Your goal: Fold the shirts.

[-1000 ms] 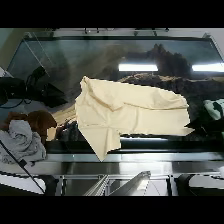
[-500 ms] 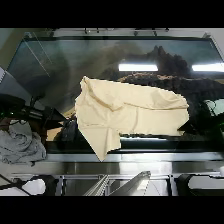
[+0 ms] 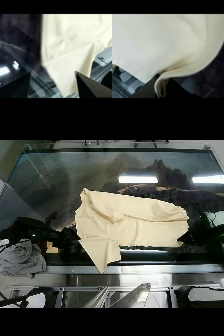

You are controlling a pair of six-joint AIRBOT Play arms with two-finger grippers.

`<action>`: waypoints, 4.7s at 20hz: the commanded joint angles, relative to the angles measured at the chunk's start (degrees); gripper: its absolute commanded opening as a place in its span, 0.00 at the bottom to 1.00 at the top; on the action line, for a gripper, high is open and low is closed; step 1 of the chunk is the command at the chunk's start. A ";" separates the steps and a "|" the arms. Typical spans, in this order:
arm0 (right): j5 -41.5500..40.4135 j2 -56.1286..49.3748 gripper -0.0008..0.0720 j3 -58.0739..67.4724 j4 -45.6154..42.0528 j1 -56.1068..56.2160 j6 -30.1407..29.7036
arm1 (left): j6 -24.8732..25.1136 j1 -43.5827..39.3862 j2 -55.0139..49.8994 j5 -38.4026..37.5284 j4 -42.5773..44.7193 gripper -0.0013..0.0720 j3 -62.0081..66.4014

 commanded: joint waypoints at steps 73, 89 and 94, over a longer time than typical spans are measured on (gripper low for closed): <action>-5.33 -13.18 0.04 8.09 27.32 4.09 -7.67 | -1.20 4.87 -39.39 32.04 -5.64 0.04 53.53; -1.90 17.81 0.73 -4.66 -10.78 -5.31 20.20 | 2.32 11.80 -14.12 36.20 -12.94 0.99 38.03; -4.17 17.70 0.70 -19.28 -10.38 -5.27 17.42 | 4.33 14.27 -2.75 33.81 -12.83 0.99 21.14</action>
